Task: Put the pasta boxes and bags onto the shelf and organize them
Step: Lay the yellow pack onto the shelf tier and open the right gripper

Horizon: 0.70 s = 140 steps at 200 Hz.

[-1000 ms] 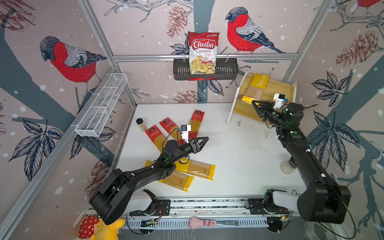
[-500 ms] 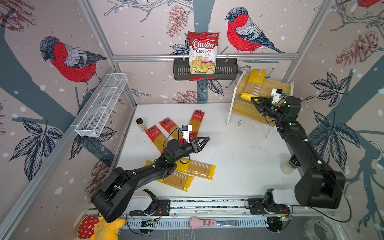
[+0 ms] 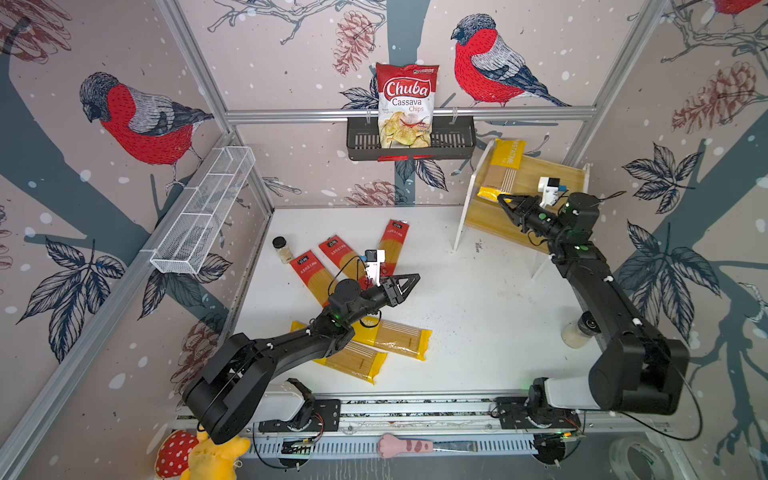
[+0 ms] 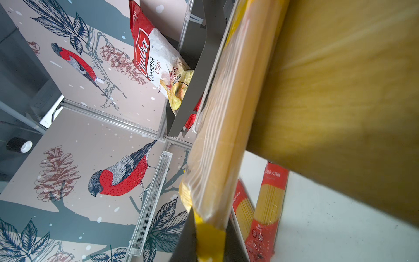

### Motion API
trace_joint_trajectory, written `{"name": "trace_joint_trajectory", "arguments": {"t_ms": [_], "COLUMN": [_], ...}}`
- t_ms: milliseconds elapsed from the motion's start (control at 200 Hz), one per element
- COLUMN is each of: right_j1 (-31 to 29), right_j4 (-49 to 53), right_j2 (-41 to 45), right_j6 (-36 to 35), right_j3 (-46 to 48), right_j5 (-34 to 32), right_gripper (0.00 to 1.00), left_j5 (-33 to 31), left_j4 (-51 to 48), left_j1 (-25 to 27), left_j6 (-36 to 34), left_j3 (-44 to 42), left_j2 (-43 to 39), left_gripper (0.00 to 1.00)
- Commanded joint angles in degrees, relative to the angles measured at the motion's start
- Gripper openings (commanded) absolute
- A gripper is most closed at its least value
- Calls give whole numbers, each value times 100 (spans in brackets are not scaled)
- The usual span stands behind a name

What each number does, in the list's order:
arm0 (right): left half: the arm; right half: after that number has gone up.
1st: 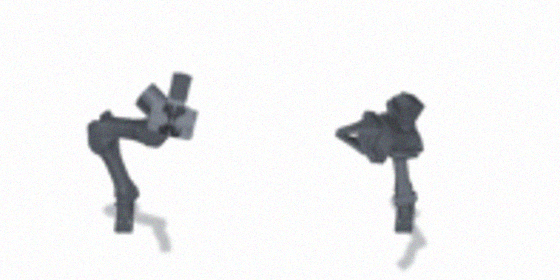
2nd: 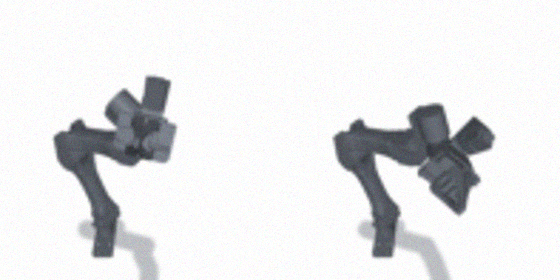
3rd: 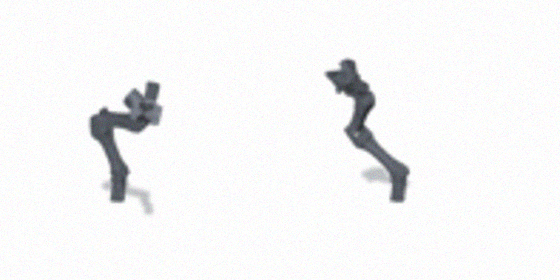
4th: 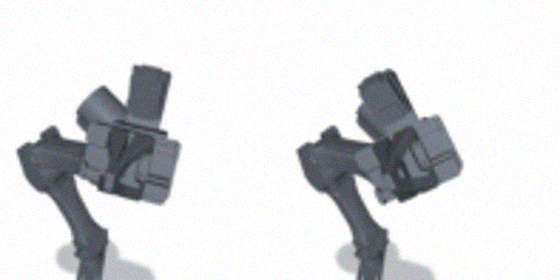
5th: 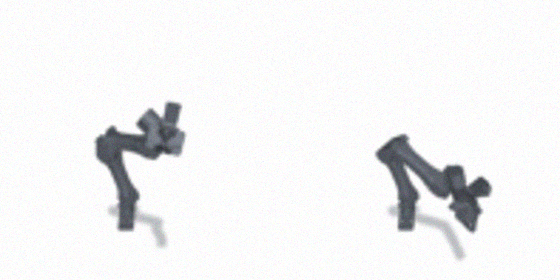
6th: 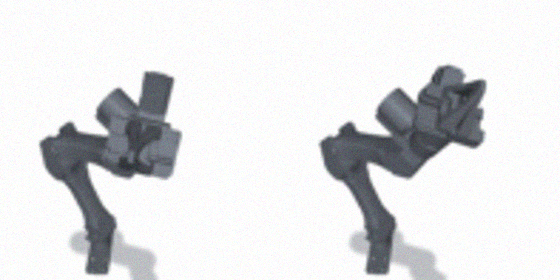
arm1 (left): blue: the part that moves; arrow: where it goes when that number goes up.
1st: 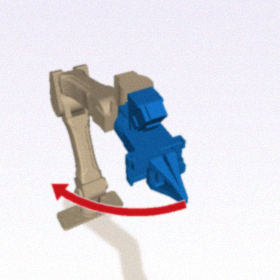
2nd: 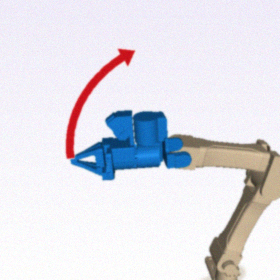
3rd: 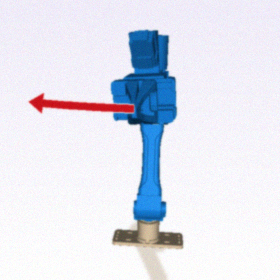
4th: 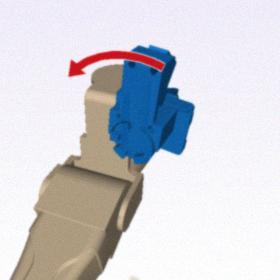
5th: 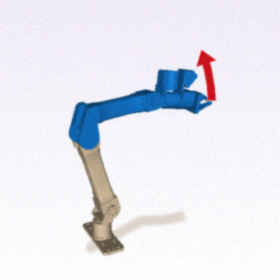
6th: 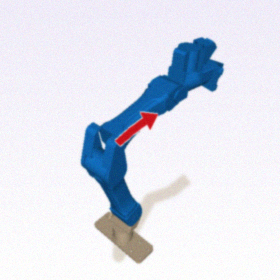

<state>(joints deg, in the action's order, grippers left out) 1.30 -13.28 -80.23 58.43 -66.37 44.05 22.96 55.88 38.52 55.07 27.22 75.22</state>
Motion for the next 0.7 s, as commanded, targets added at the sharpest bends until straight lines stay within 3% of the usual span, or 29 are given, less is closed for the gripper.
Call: {"name": "trace_joint_trajectory", "arguments": {"t_ms": [0,420,695], "right_j1": [23,29,41], "right_j4": [-18,-279,-518], "right_j2": [-82,-126,11], "right_j6": [-106,112,368], "right_j3": [-32,-13,159], "right_j5": [78,156,-145], "right_gripper": [6,16,13], "left_j5": [-7,15,37], "left_j4": [55,28,3], "left_j1": [15,32,59], "left_j6": [-119,-128,-128], "left_j3": [54,168,262], "left_j2": [-6,78,134], "left_gripper": [48,48,48]}}
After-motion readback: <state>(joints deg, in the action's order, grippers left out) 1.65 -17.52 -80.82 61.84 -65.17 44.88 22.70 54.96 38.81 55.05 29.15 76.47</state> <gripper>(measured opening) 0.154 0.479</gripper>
